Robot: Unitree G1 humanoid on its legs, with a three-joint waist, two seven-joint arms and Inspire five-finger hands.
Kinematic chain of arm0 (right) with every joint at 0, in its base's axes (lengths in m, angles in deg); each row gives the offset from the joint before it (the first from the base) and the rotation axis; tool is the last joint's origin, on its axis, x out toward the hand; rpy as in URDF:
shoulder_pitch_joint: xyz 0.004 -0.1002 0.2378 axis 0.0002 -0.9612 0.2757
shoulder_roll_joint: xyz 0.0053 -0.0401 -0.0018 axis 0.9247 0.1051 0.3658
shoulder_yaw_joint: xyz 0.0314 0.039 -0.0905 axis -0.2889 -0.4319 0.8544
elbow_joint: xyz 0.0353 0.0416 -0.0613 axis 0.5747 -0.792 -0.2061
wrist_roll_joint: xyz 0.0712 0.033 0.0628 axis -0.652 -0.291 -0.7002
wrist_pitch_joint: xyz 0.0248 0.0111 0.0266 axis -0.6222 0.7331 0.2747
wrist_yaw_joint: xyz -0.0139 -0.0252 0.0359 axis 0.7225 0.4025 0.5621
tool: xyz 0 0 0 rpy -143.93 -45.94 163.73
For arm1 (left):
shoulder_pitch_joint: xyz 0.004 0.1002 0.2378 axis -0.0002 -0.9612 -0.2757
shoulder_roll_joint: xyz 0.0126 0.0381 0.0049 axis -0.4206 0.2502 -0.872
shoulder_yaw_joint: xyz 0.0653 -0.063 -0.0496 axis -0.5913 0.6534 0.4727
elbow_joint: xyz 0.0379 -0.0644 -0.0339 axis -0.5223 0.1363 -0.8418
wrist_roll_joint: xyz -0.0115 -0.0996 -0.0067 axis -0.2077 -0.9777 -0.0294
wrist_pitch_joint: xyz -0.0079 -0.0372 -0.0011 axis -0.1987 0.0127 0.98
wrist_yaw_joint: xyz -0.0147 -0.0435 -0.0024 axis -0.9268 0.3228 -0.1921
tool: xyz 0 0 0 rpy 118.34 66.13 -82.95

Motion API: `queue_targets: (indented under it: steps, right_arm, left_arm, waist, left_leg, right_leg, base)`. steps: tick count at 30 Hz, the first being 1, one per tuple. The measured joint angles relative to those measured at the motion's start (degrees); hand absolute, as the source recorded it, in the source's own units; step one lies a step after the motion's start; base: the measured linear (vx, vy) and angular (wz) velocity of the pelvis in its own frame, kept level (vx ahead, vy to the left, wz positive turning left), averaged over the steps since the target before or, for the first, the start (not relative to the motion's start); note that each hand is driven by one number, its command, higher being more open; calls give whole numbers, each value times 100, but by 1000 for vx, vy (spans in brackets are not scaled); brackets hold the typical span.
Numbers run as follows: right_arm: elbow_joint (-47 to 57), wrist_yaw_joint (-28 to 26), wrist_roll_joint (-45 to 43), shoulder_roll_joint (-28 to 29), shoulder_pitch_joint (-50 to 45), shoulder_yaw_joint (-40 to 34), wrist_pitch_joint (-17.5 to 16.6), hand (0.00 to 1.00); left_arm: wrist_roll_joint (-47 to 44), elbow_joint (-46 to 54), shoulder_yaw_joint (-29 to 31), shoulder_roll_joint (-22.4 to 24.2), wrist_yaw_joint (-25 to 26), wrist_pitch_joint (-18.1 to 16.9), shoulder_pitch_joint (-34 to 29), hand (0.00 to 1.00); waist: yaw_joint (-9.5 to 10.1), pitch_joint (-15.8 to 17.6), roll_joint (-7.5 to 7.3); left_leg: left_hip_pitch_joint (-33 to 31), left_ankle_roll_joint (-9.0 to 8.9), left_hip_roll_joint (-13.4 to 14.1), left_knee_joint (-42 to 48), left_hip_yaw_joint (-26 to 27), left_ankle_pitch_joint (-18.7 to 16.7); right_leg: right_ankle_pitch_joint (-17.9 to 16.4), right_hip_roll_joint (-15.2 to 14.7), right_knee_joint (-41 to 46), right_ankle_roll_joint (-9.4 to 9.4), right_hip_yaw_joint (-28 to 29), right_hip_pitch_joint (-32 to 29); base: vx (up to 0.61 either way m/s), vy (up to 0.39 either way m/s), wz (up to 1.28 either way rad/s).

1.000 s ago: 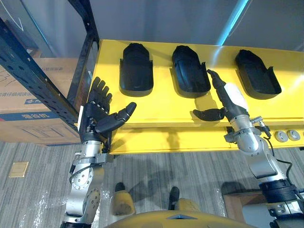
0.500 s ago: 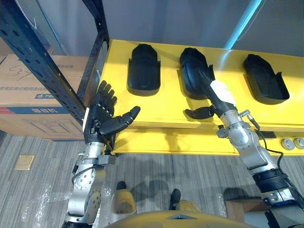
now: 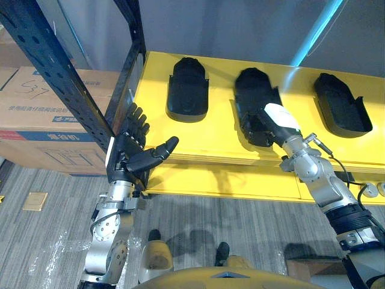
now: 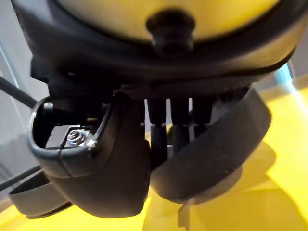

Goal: Walk over and take three plastic housings, then place them on the shelf

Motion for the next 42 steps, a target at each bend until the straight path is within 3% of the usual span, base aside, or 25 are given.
queue_targets:
  steps: [14,26,34,42]
  right_arm:
    - [-605,-2,-11,-192,261,-9,-50,0]
    - [-1586,813,0,-799,643,282,-1146,0]
    - [-2076,1346,5,-887,1285,794,-1476,0]
    - [-2104,1532,240,-887,1692,1096,-1776,0]
  left_arm:
    - [2,-4,13,-87,-59,0,-162,100]
    - [4,-49,43,-123,-139,-13,-146,100]
    - [2,-418,13,-330,-244,-149,137,100]
    - [1,-469,1,-339,-279,-239,283,100]
  waist:
    - [3,48,-92]
    - [25,201,-11]
    - [166,299,6]
    - [218,476,84]
  left_leg:
    - [75,-7,-43,-80,13,12]
    - [44,-8,-92,-152,-65,84]
    - [-107,34,-84,-149,-213,187]
    - [-111,30,-95,-163,-322,202]
  right_leg:
    - [5,-42,0,11,-5,39]
    - [14,-85,0,29,-119,46]
    - [24,-33,-54,14,-229,-11]
    - [21,-20,-89,6,-358,75]
  base:
    - [0,0,0]
    - [-4,5,4]
    - [4,-6,9]
    - [-3,-1,7]
